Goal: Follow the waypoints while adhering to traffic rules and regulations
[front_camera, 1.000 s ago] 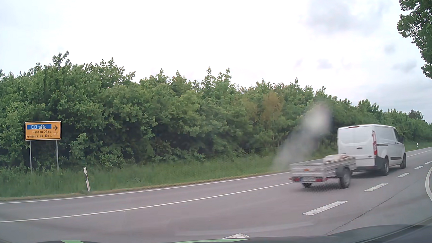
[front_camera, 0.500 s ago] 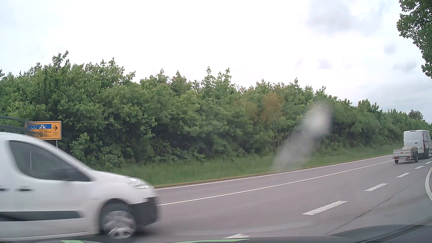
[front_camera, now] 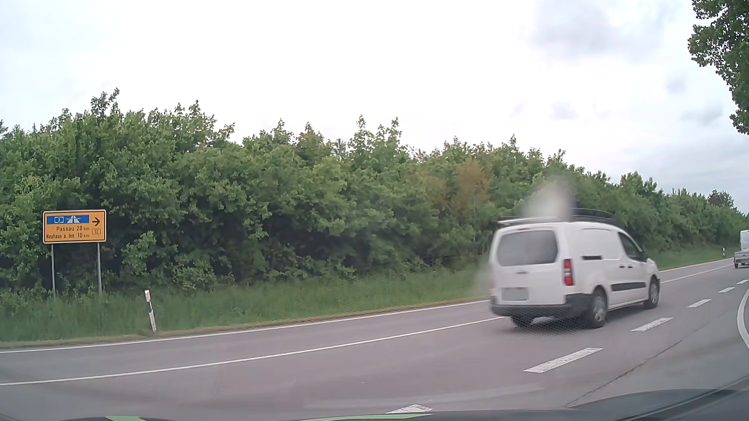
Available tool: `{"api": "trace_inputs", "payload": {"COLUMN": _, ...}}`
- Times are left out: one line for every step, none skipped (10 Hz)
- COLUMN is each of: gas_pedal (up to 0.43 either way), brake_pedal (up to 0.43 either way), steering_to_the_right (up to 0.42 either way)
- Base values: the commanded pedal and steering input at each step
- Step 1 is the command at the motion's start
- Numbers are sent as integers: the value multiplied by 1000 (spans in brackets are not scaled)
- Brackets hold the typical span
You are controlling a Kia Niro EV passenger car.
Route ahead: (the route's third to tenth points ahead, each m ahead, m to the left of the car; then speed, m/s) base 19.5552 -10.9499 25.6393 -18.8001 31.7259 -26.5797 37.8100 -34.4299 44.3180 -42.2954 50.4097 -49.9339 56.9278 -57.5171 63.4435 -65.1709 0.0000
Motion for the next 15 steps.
{"api": "trace_inputs", "payload": {"gas_pedal": 0, "brake_pedal": 262, "steering_to_the_right": 124}}
{"api": "trace_inputs", "payload": {"gas_pedal": 0, "brake_pedal": 262, "steering_to_the_right": 124}}
{"api": "trace_inputs", "payload": {"gas_pedal": 0, "brake_pedal": 262, "steering_to_the_right": 125}}
{"api": "trace_inputs", "payload": {"gas_pedal": 0, "brake_pedal": 262, "steering_to_the_right": 124}}
{"api": "trace_inputs", "payload": {"gas_pedal": 0, "brake_pedal": 262, "steering_to_the_right": 125}}
{"api": "trace_inputs", "payload": {"gas_pedal": 0, "brake_pedal": 262, "steering_to_the_right": 125}}
{"api": "trace_inputs", "payload": {"gas_pedal": 0, "brake_pedal": 262, "steering_to_the_right": 124}}
{"api": "trace_inputs", "payload": {"gas_pedal": 0, "brake_pedal": 262, "steering_to_the_right": 125}}
{"api": "trace_inputs", "payload": {"gas_pedal": 0, "brake_pedal": 262, "steering_to_the_right": 125}}
{"api": "trace_inputs", "payload": {"gas_pedal": 0, "brake_pedal": 262, "steering_to_the_right": 125}}
{"api": "trace_inputs", "payload": {"gas_pedal": 0, "brake_pedal": 262, "steering_to_the_right": 124}}
{"api": "trace_inputs", "payload": {"gas_pedal": 0, "brake_pedal": 262, "steering_to_the_right": 125}}
{"api": "trace_inputs", "payload": {"gas_pedal": 0, "brake_pedal": 262, "steering_to_the_right": 124}}
{"api": "trace_inputs", "payload": {"gas_pedal": 0, "brake_pedal": 262, "steering_to_the_right": 125}}
{"api": "trace_inputs", "payload": {"gas_pedal": 0, "brake_pedal": 262, "steering_to_the_right": 125}}
